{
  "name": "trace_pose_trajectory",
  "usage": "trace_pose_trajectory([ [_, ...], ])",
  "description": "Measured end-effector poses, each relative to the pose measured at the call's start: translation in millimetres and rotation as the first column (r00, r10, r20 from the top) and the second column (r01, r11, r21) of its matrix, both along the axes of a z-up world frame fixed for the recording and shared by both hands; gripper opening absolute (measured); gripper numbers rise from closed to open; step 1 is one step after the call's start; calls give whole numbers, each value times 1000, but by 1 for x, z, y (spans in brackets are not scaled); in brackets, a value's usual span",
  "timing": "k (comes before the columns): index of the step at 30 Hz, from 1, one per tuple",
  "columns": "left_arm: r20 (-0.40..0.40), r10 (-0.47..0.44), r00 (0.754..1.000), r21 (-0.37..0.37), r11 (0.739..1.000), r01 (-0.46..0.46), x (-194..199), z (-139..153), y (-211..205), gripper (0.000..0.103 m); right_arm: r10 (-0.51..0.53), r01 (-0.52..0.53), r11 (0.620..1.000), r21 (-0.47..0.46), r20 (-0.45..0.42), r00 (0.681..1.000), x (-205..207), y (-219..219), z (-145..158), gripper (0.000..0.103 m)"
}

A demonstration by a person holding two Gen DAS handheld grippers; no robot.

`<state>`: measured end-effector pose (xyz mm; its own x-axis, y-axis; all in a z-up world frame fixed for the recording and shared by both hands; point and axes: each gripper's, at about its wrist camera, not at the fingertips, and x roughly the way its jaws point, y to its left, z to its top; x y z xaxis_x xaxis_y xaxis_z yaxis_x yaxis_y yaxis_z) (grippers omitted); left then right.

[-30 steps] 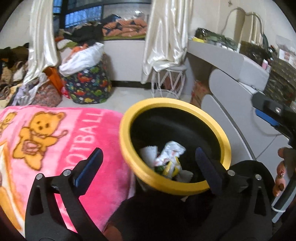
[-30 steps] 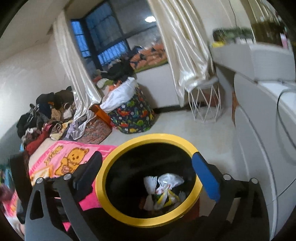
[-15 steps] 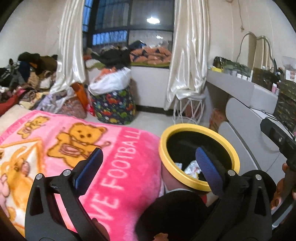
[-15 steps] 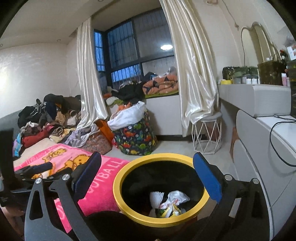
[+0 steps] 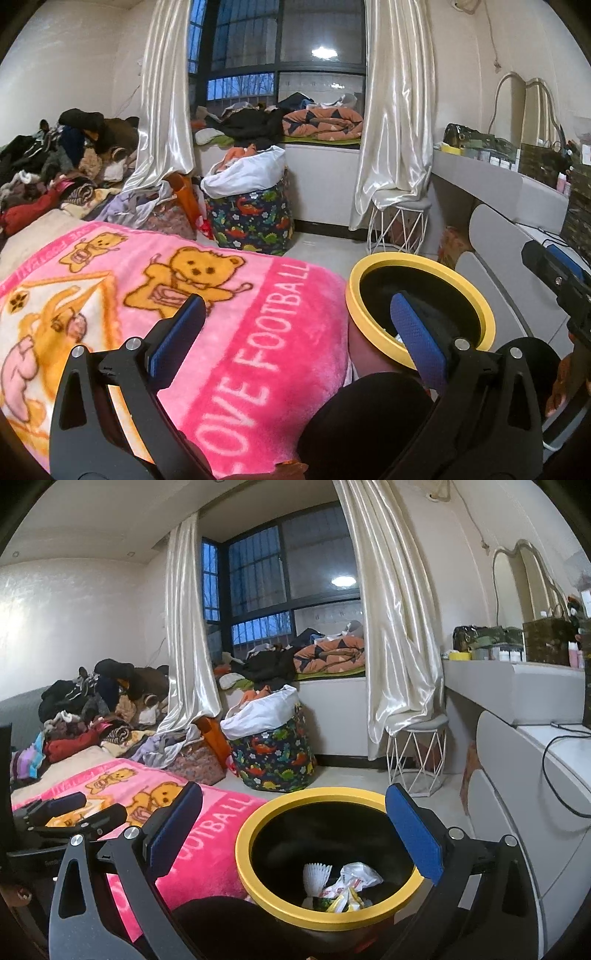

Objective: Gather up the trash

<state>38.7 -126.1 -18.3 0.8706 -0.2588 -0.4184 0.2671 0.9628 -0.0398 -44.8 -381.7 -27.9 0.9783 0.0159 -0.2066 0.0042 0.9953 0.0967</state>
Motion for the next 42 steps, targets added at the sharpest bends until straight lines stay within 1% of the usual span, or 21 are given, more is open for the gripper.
trace_pose_trajectory([
  [25,3,9,1000,-5,1000,-9,-2,7,0,92,-18,18,1000,-12,3,1000,-3,2,-1,97],
  [42,6,7,1000,-4,1000,-7,-2,5,0,92,-28,29,999,-19,6,1000,-4,2,1,97],
])
